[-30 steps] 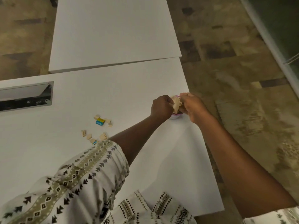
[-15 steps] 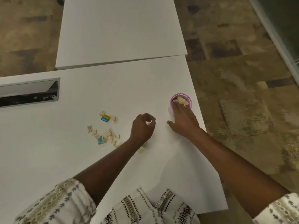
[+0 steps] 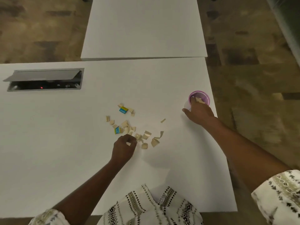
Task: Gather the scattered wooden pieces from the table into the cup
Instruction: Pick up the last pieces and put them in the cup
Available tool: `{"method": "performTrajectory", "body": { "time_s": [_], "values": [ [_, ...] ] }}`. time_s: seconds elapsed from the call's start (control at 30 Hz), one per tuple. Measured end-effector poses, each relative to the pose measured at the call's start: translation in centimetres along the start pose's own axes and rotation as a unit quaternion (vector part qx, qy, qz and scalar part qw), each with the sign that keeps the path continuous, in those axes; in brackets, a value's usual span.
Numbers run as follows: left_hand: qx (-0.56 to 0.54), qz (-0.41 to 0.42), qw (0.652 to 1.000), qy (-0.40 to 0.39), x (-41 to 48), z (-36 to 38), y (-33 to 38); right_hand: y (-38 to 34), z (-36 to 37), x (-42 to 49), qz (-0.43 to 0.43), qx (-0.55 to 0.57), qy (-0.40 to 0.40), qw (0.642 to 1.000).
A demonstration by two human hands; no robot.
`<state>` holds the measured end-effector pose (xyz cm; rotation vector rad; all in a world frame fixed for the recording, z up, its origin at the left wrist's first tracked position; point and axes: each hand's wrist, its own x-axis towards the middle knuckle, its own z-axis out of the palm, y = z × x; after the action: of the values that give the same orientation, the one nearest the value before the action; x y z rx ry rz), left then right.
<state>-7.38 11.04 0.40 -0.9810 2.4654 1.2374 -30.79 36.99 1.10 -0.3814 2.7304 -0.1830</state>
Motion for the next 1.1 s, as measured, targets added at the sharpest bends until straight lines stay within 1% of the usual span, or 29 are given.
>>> {"method": "performTrajectory", "body": {
  "time_s": [0.07, 0.1, 0.17, 0.23, 0.27, 0.3, 0.37, 0.43, 0.5, 0.57, 0.63, 0.7, 0.8, 0.83, 0.87, 0.9, 0.97, 1.0, 1.03, 1.07, 1.1],
  "values": [
    [0.014, 0.005, 1.000, 0.009, -0.3, -0.7, -1.4, -0.1, -0.5, -0.1, 0.001, -0.008, -0.003, 1.000],
    [0.025, 0.009, 1.000, 0.014, -0.4, -1.0, -2.0, -0.3, -0.8, -0.4, 0.002, -0.015, 0.008, 1.000],
    [0.048, 0.012, 0.998, 0.031, -0.8, -1.4, -3.3, -1.0, -1.6, -1.2, 0.000, -0.019, 0.064, 0.998],
    [0.067, 0.005, 0.996, 0.058, -1.4, -1.6, -4.5, -2.1, -1.9, -2.7, -0.023, 0.013, 0.134, 0.991],
    [0.073, -0.013, 0.995, 0.069, -1.8, -1.7, -5.1, -2.8, -1.5, -3.6, -0.038, 0.043, 0.155, 0.986],
    [0.077, -0.042, 0.994, 0.071, -2.3, -1.7, -5.7, -3.5, -0.8, -4.5, -0.051, 0.070, 0.158, 0.984],
    [0.085, -0.118, 0.988, 0.049, -3.0, -1.5, -7.0, -4.9, 1.9, -6.5, -0.053, 0.113, 0.114, 0.986],
    [0.071, -0.192, 0.979, 0.017, -3.8, -1.1, -8.1, -6.3, 5.0, -8.0, -0.006, 0.146, 0.033, 0.989],
    [0.038, -0.232, 0.972, 0.009, -4.2, -0.6, -8.6, -7.7, 7.4, -8.9, 0.058, 0.160, -0.037, 0.985],
    [0.013, -0.240, 0.971, 0.016, -4.2, 0.0, -8.3, -9.3, 8.8, -9.7, 0.117, 0.199, -0.054, 0.971],
    [-0.021, -0.235, 0.972, 0.020, -3.5, 0.9, -7.2, -11.4, 9.8, -10.2, 0.143, 0.253, -0.040, 0.956],
    [-0.085, -0.228, 0.970, 0.022, -2.5, 1.7, -5.5, -13.6, 10.7, -10.5, 0.128, 0.297, -0.037, 0.946],
    [-0.216, -0.193, 0.957, -0.006, -0.4, 1.9, -2.7, -16.5, 10.5, -9.7, 0.120, 0.372, -0.092, 0.916],
    [-0.245, -0.172, 0.954, -0.022, 0.4, 1.7, -1.9, -17.0, 10.2, -9.2, 0.119, 0.393, -0.106, 0.906],
    [-0.252, -0.145, 0.956, -0.027, 1.0, 1.4, -1.3, -17.2, 9.9, -8.8, 0.109, 0.399, -0.097, 0.905],
    [-0.230, -0.117, 0.966, -0.019, 1.7, 0.9, -1.0, -17.1, 9.5, -8.2, 0.090, 0.387, -0.068, 0.915],
    [-0.146, -0.057, 0.987, 0.026, 2.6, -0.3, -1.2, -16.1, 8.9, -7.2, 0.037, 0.336, 0.014, 0.941],
    [-0.107, -0.030, 0.992, 0.052, 3.1, -1.0, -1.8, -15.3, 8.9, -6.6, 0.009, 0.306, 0.048, 0.951],
    [-0.079, -0.009, 0.994, 0.076, 3.4, -1.7, -2.3, -14.3, 9.0, -6.0, -0.008, 0.273, 0.066, 0.960],
    [-0.062, 0.005, 0.994, 0.095, 3.8, -2.4, -2.8, -13.3, 9.1, -5.4, -0.012, 0.245, 0.063, 0.967],
    [-0.049, 0.015, 0.993, 0.109, 4.3, -3.1, -3.5, -12.5, 9.4, -4.8, -0.006, 0.223, 0.038, 0.974]
  ]
}}
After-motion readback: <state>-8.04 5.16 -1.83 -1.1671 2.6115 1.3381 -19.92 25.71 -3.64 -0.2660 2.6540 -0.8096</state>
